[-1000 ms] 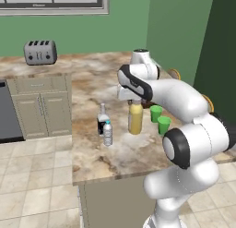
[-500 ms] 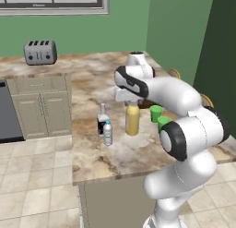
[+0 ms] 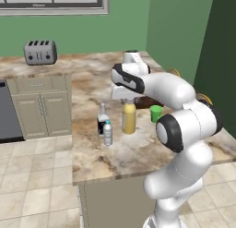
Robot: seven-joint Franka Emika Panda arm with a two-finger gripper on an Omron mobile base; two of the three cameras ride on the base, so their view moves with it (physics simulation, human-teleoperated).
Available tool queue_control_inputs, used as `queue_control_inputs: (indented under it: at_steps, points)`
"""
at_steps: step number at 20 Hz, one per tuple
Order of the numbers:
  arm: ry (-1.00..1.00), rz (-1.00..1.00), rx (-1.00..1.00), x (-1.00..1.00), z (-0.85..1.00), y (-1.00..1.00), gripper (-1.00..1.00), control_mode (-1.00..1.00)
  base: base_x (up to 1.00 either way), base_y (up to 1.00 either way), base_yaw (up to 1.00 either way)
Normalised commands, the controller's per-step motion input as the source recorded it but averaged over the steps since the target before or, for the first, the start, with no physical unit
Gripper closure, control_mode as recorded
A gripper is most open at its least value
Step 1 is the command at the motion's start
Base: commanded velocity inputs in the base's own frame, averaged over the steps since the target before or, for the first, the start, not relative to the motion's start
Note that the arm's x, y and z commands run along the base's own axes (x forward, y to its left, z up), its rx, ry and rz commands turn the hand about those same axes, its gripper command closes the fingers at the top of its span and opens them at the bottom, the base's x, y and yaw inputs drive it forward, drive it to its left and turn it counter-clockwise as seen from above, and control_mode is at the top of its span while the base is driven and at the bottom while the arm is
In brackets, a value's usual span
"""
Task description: Place the drinks on the dining counter in a tight cluster.
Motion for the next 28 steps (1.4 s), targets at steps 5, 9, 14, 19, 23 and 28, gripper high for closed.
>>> queue_control_inputs:
  at_steps: [5,9,14,19,23,28]
  points:
    - [0.0,0.0,0.0,0.12,-0.14,0.16,1.0,-1.0,0.0,0.0,0.0]
    - [0.0,0.0,0.0,0.29,-0.19,0.01,1.0,-1.0,0.0,0.0,0.0]
    - [0.0,0.0,0.0,0.42,-0.13,0.0,1.0,-1.0,0.0,0.0,0.0]
    - [0.0,0.0,0.0,0.03,0.0,0.02,1.0,-1.0,0.0,0.0,0.0]
    - [0.0,0.0,0.0,-0.22,0.0,0.02,1.0,-1.0,0.0,0.0,0.0]
    - [0.0,0.0,0.0,-0.23,0.0,0.01,1.0,-1.0,0.0,0.0,0.0]
